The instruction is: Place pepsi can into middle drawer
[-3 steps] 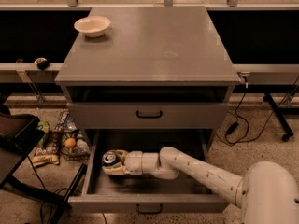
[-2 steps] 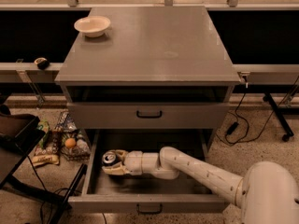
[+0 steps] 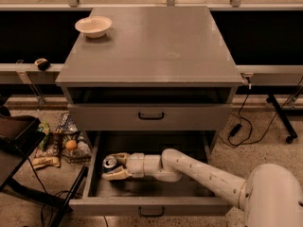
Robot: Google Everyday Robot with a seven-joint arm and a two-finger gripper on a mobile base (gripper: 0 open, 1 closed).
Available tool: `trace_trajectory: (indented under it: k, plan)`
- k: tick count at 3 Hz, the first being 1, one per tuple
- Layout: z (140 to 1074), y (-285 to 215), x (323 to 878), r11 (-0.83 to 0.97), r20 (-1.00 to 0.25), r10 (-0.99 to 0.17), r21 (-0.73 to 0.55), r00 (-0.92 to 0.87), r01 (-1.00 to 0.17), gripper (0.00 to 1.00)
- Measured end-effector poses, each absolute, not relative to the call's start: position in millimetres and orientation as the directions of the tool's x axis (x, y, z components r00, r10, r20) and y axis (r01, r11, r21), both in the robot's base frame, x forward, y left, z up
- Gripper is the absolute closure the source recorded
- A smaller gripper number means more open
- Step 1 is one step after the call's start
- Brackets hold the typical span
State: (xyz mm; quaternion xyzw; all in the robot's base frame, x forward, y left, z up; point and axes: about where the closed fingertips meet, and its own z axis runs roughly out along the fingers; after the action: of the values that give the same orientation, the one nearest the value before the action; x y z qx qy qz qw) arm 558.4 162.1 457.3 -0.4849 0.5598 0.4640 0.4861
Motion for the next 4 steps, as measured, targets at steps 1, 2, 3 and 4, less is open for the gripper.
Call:
trace_trajectory:
  k: [1,2,3,4]
  plan:
    - [457,162,558,0.099,-0.994,-0.092,0.048,-0.057,-0.994,0.00]
    - [458,163,557,0.097,-0.994,-0.093,0.048,-0.057,-0.994,0.00]
    - [480,153,530,0.056,-0.987,-0.152,0.051,-0.059,-0.997,0.00]
    - [508,142,490,0.001,-0.964,-0.260,0.052,-0.050,-0.999,0.00]
